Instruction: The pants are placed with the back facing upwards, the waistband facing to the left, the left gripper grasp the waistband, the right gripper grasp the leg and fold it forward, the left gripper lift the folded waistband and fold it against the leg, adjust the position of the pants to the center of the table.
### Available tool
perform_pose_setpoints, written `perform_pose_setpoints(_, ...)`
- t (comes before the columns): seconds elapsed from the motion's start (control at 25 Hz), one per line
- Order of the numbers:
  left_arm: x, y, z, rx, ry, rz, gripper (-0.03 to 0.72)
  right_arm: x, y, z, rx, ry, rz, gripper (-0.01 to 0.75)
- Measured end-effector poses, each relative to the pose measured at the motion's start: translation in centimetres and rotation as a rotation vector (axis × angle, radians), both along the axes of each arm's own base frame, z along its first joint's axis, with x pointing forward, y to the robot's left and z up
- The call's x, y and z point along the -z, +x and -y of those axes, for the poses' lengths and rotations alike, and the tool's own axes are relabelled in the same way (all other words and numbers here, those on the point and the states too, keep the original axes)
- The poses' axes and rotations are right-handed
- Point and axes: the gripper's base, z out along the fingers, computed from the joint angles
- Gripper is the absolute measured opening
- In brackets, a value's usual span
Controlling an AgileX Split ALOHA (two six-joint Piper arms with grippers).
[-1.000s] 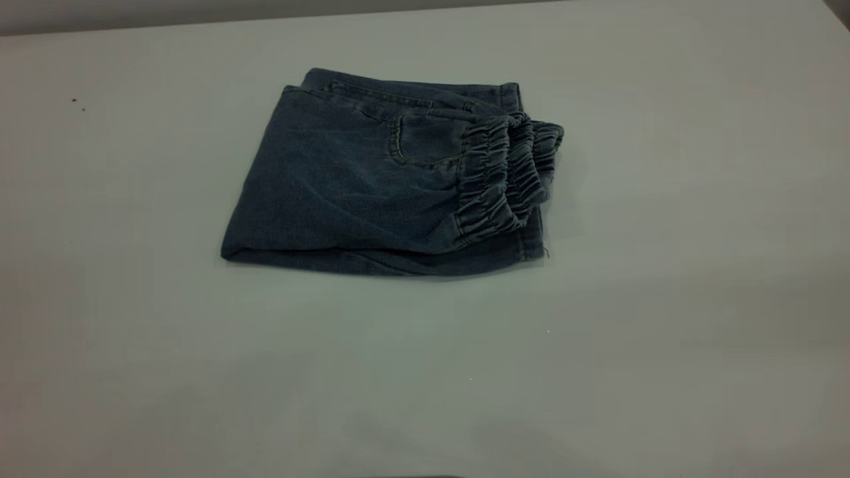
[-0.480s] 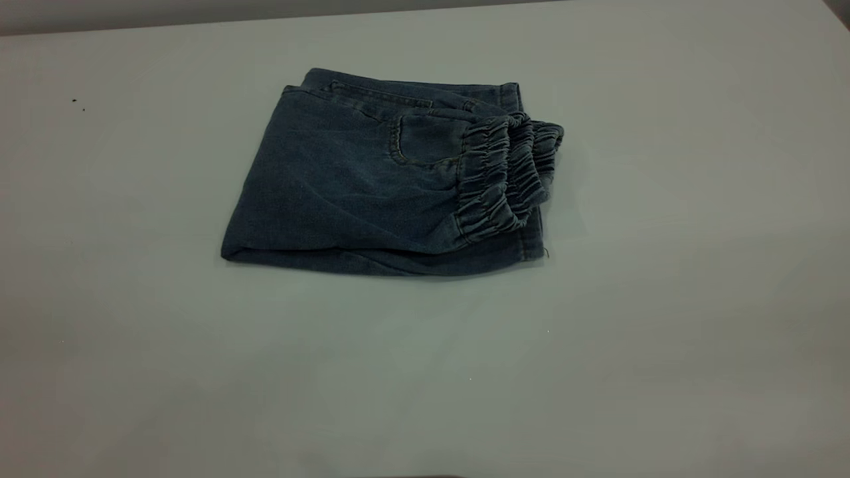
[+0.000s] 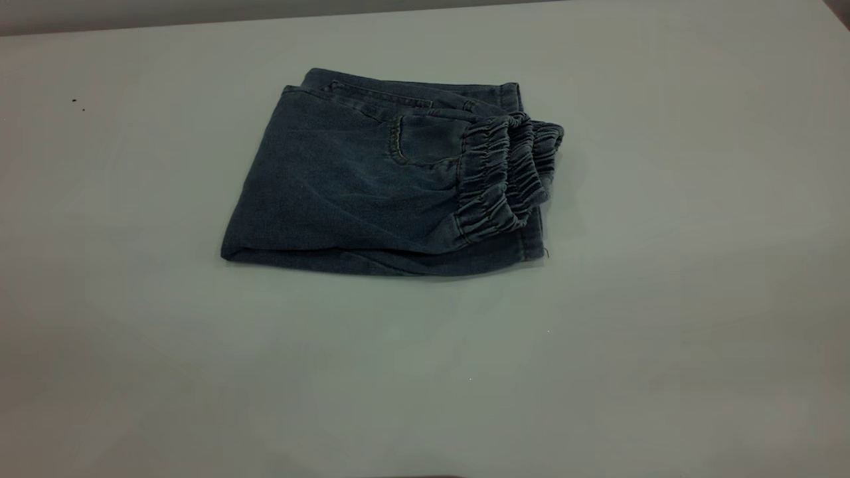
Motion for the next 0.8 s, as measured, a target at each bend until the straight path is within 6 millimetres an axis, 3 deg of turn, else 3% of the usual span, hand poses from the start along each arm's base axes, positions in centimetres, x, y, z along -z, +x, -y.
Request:
perform_pose_setpoints(0.16, 0.71, -0.43, -0.11, 0.002, 0.004, -0.04, 0.47, 0.03, 0.04, 0.0, 0.0, 0.001, 0.001, 0.434)
perform_pose_setpoints(0.8, 0.54, -0.95, -0.46, 0.004, -0.02, -0.018, 0.47, 0.05, 0.06, 0.0, 0.001, 0.001, 0.002, 0.434)
